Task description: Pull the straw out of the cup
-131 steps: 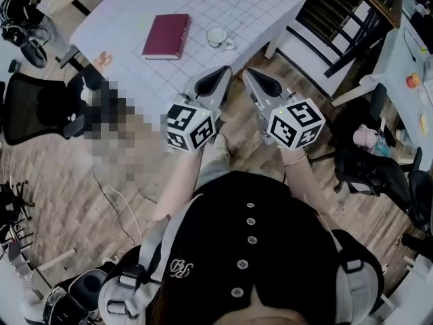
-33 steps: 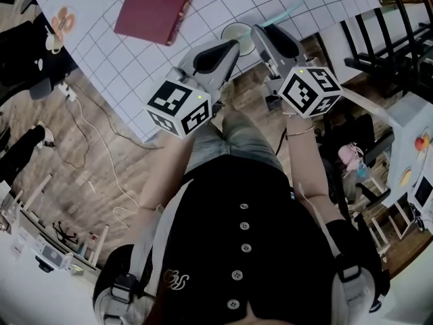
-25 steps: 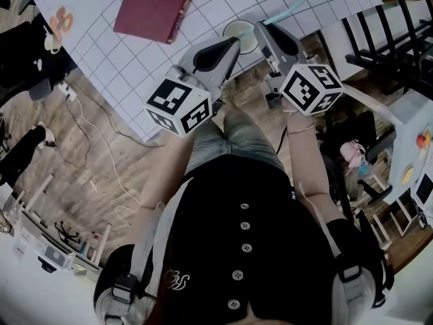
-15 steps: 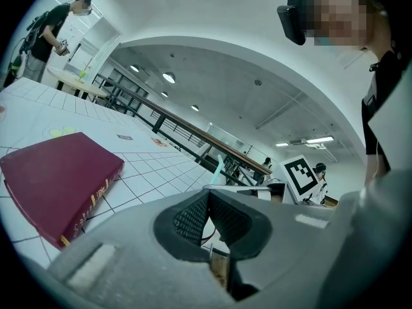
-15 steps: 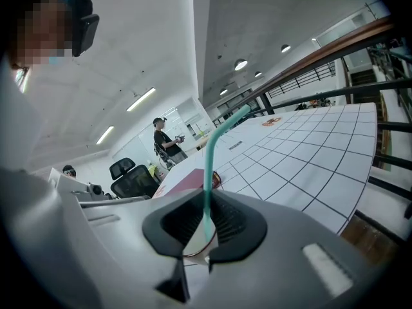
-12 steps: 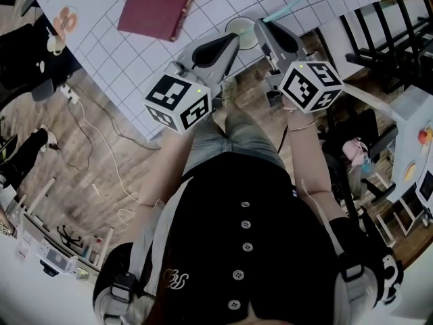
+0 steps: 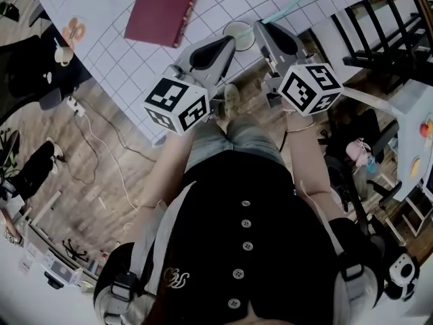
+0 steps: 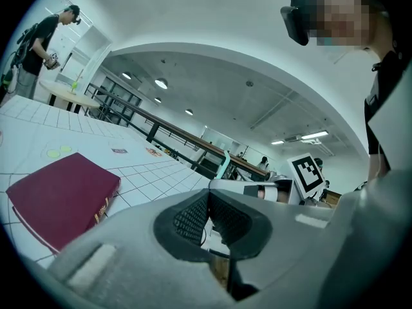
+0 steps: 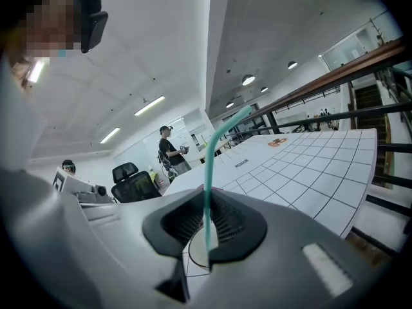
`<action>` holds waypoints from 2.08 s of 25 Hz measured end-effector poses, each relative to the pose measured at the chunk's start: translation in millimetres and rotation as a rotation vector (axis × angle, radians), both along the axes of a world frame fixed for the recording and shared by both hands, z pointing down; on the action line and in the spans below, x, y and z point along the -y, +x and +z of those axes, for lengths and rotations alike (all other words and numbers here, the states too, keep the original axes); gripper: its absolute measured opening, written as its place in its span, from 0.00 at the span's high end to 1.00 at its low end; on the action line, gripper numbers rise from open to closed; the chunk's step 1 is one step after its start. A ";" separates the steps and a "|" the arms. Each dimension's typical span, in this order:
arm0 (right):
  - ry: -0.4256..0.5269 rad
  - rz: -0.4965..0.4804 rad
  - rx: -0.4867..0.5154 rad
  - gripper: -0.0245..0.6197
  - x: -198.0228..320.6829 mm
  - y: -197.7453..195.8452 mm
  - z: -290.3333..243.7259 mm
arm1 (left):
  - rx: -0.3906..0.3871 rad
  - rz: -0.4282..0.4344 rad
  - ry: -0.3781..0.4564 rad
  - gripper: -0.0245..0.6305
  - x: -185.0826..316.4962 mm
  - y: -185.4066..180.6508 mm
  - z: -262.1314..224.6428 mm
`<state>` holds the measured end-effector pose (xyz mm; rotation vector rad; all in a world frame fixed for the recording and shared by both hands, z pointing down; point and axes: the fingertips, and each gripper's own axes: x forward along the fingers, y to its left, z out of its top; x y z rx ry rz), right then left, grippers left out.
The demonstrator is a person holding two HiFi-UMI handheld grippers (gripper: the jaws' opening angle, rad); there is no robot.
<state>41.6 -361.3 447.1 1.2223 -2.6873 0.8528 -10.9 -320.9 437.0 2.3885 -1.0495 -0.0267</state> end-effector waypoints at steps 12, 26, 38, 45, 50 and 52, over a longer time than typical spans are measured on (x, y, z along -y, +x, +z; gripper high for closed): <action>0.121 0.041 0.028 0.91 -0.8 5.8 -55.5 | 0.003 0.017 0.102 0.97 0.5 -1.7 -43.0; 0.248 0.013 -0.017 0.91 -2.6 3.7 -115.2 | -0.003 0.003 0.249 0.97 9.4 -7.8 -99.8; 0.341 -0.026 -0.030 0.91 -12.6 0.0 -151.7 | -0.015 0.004 0.328 0.97 15.3 -8.3 -130.5; 0.415 -0.038 -0.072 0.91 -22.7 2.4 -174.3 | -0.017 0.021 0.359 0.97 10.9 -4.4 -145.0; 0.438 -0.030 -0.058 0.91 -37.4 8.4 -178.3 | -0.004 0.051 0.381 0.97 2.0 -3.5 -149.0; 0.457 -0.030 -0.050 0.91 -43.0 10.5 -180.7 | -0.002 0.066 0.386 0.97 -0.7 -3.4 -151.1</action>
